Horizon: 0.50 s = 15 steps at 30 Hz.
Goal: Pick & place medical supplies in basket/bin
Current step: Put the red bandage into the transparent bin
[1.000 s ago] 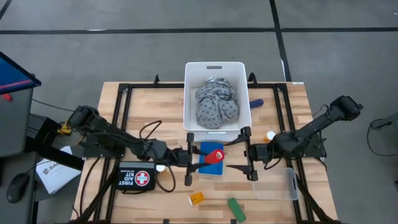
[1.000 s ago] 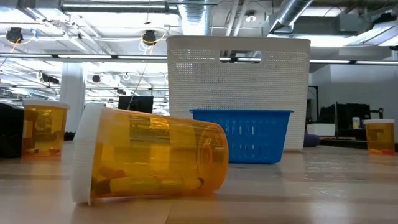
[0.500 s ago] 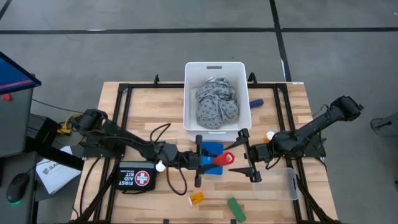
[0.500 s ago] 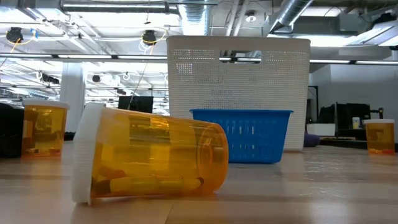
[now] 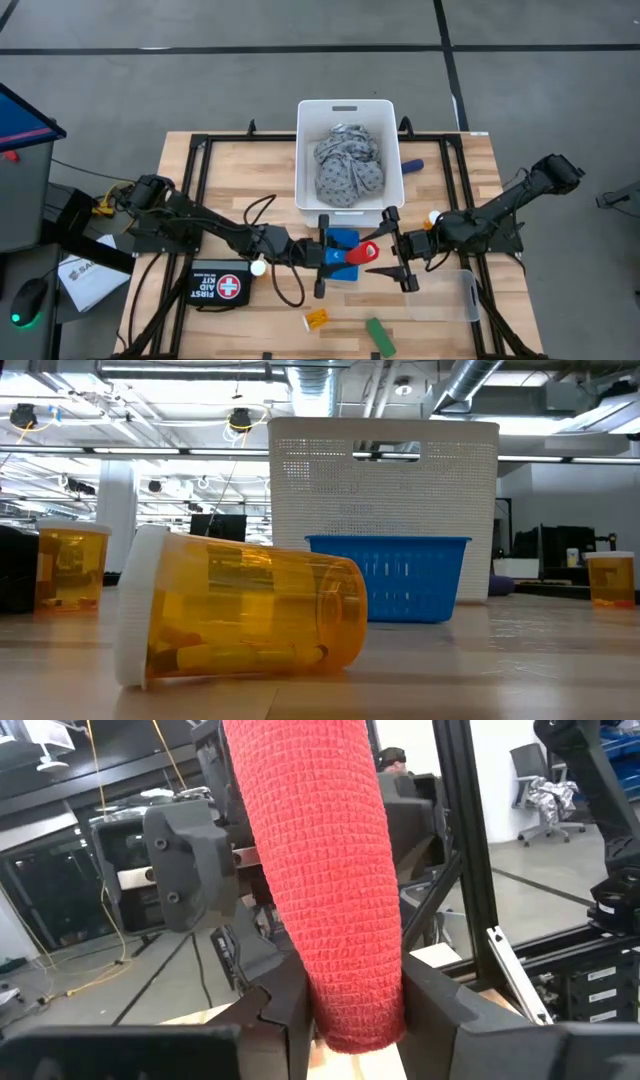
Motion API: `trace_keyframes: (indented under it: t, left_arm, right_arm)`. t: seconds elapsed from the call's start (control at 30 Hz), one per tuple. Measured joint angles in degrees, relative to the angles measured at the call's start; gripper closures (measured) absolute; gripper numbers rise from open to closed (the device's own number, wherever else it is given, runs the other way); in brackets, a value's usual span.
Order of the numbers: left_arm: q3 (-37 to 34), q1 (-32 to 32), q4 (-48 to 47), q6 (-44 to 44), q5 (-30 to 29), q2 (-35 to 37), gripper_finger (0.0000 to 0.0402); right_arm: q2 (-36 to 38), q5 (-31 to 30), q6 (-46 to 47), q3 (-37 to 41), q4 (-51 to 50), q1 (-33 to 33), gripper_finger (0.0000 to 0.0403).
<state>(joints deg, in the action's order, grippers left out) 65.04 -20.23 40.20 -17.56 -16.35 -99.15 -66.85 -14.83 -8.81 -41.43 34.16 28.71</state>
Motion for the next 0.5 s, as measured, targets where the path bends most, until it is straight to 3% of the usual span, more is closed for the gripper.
trace_keyframes:
  t: [0.5]
  left_arm:
    - [0.0, -0.02, -0.19, 0.26, 0.25, 0.0, 0.03]
  right_arm:
    - [0.0, 2.69, -0.84, 0.0, -0.42, -0.02, 0.028]
